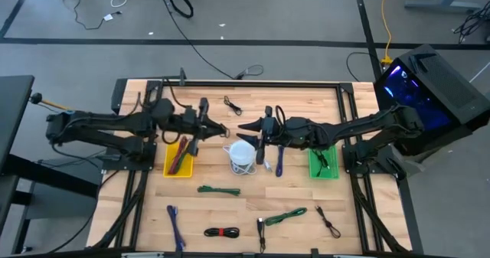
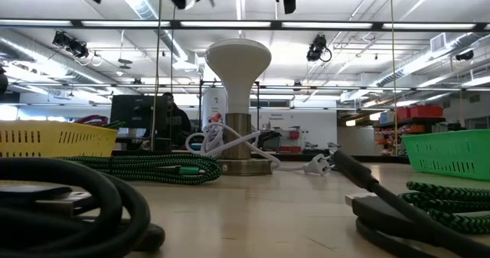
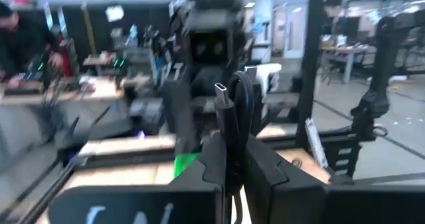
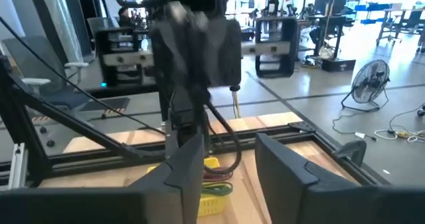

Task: Pick & Place USB Port
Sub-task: Put the black charger cable into the green bin

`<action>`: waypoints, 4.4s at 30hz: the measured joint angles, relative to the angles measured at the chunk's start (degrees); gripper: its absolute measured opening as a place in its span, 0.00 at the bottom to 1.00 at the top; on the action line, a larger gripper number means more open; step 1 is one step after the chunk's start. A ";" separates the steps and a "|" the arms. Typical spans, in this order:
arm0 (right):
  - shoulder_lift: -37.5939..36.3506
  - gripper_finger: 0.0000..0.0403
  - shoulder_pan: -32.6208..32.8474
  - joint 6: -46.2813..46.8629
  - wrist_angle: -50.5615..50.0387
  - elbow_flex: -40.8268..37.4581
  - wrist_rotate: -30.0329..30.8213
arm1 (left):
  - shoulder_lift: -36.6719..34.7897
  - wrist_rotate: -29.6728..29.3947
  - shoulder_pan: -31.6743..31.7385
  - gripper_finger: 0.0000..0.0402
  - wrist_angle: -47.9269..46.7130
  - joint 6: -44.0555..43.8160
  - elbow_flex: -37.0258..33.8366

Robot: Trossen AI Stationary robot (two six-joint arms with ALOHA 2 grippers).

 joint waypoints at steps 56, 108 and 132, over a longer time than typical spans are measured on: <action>-14.28 0.02 21.23 77.20 -88.94 -0.43 32.59 | -3.04 -16.96 -2.78 0.39 -38.70 8.54 11.64; -16.67 0.53 27.75 109.24 -90.92 -18.05 28.21 | -2.39 -45.14 -1.19 0.37 -47.68 23.05 11.57; -20.57 0.51 17.54 52.61 -57.51 -11.43 38.24 | 30.03 -14.00 27.47 0.28 -32.72 39.98 15.48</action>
